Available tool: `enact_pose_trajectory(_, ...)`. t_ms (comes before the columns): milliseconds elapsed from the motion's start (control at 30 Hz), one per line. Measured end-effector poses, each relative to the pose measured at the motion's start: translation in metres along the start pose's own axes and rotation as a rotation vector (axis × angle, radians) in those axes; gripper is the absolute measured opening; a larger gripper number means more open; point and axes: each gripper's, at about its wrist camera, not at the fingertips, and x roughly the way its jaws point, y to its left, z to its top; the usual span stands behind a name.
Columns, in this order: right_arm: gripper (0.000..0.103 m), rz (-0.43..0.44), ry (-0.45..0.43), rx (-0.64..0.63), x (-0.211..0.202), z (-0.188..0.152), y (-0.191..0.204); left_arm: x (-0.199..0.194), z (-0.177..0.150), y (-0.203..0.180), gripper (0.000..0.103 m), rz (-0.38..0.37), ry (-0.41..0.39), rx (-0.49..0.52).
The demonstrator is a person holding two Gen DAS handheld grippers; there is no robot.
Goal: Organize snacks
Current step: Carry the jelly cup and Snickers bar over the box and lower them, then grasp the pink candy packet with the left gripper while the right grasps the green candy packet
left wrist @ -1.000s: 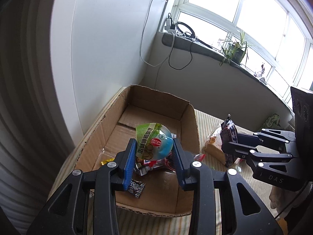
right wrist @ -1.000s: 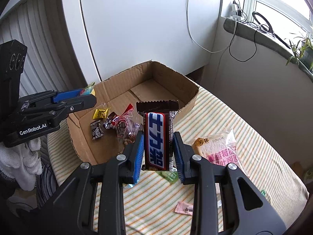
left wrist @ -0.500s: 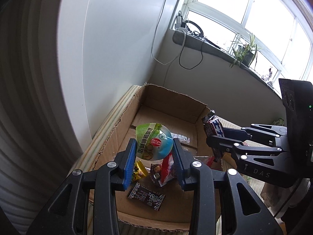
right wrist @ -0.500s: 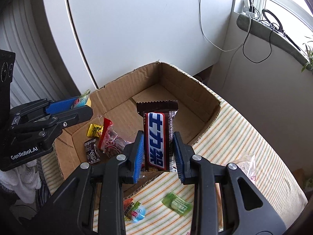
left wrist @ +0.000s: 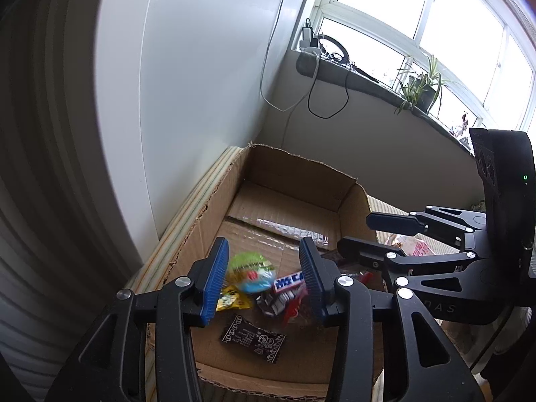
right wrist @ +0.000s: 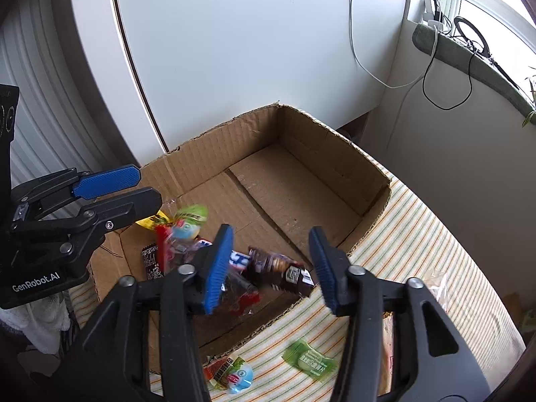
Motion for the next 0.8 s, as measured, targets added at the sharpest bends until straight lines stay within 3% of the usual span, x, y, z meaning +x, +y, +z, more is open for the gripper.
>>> enact_pose_trajectory(33,0.067,-0.003,-0.011,0.000,-0.003,0.000,0.001,-0.001,0.000,0.000,0.043,0.000,-0.001,0.000)
enact_pose_trajectory(467,0.067,-0.029,-0.058,0.031,-0.046,-0.012,-0.009,-0.023,-0.002,-0.015,0.043,-0.005,-0.028,0.015)
enact_pose_trajectory(800,0.072,-0.085,-0.109,0.080,-0.109,-0.052,-0.044,-0.042,-0.017,-0.053,0.043,-0.066,-0.028,0.047)
